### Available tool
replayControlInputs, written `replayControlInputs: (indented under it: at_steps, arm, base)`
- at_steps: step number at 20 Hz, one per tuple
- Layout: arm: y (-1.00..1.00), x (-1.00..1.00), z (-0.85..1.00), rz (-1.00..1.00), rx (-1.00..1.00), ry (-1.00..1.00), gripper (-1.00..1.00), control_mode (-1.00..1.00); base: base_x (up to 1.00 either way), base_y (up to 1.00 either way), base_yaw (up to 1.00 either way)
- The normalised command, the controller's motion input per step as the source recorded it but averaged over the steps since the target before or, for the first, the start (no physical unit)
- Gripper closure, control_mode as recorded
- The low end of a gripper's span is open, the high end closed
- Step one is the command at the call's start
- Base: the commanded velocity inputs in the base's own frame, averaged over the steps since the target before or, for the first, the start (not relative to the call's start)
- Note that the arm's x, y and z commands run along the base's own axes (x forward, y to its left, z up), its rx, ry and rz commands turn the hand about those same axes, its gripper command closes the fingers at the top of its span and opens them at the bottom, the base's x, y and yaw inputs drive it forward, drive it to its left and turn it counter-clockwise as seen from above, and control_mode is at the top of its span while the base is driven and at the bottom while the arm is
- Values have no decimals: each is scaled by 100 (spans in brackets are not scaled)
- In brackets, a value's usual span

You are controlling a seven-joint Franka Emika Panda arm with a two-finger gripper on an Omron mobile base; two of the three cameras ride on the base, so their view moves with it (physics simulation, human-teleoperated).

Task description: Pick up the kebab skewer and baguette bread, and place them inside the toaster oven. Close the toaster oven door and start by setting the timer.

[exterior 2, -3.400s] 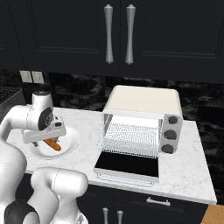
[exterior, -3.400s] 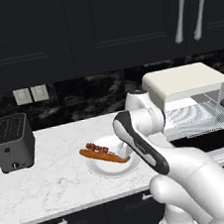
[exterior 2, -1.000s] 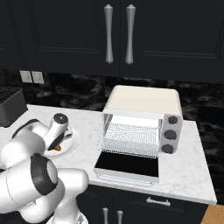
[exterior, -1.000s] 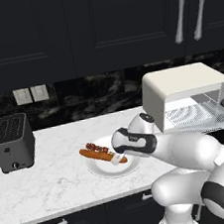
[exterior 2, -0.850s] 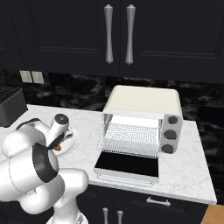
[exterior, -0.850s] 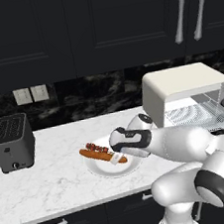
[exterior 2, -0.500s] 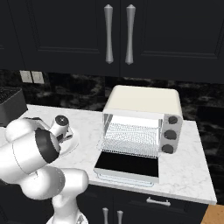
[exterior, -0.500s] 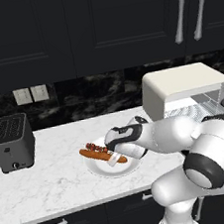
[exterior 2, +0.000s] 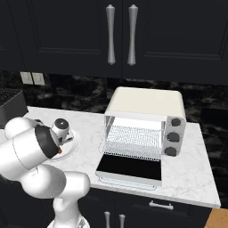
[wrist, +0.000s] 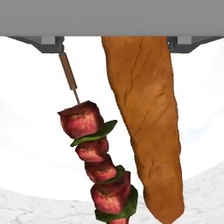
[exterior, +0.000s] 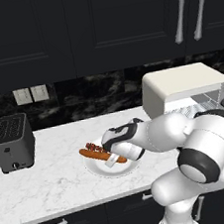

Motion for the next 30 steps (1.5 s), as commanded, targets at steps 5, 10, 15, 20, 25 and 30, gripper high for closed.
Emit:
replayControlInputs:
  at_steps: [5,10,15,20,25,30]
  arm:
    - [0,0,-5,0,0,0,100,-100]
    - [-7,-34,7,0,2,0,100,-100]
    - [-6,-72,62,0,7,0,100,-100]
    - [-30,-42,95,-1,2,0,100,-100]
    - [-68,-99,23,-10,0,0,100,-100]
    - [-95,-79,27,-16,0,2,100,-100]
  base:
    - [0,0,0]
    - [0,0,0]
    - [0,0,0]
    - [0,0,0]
    - [0,0,0]
    - [0,0,0]
